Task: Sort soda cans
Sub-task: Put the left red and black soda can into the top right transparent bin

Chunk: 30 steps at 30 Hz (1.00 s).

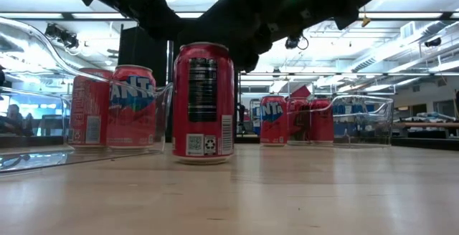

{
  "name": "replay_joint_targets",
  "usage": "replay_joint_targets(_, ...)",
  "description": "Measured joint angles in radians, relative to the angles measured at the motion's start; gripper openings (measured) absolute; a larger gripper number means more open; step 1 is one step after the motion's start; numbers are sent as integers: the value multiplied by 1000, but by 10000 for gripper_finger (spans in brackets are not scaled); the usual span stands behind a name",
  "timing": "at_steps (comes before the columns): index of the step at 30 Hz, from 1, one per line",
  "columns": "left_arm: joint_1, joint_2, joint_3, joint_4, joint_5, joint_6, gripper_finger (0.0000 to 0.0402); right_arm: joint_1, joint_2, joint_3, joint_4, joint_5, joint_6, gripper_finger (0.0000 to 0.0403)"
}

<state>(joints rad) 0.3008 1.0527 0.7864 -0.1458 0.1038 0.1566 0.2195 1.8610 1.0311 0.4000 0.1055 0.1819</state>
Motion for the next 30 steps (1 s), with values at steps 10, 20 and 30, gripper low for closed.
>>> replay_joint_targets(10, 0, 0, 0, -1, 0, 0, 275, 0, -65, -5, -31, -21, -4, 325)
replay_joint_targets(20, 0, 0, 0, 1, 0, 0, 275, 24, -51, -3, -57, -30, -5, 346)
replay_joint_targets(30, 0, 0, 0, 0, -4, -3, 275, 13, -22, 0, -22, -20, -11, 337)
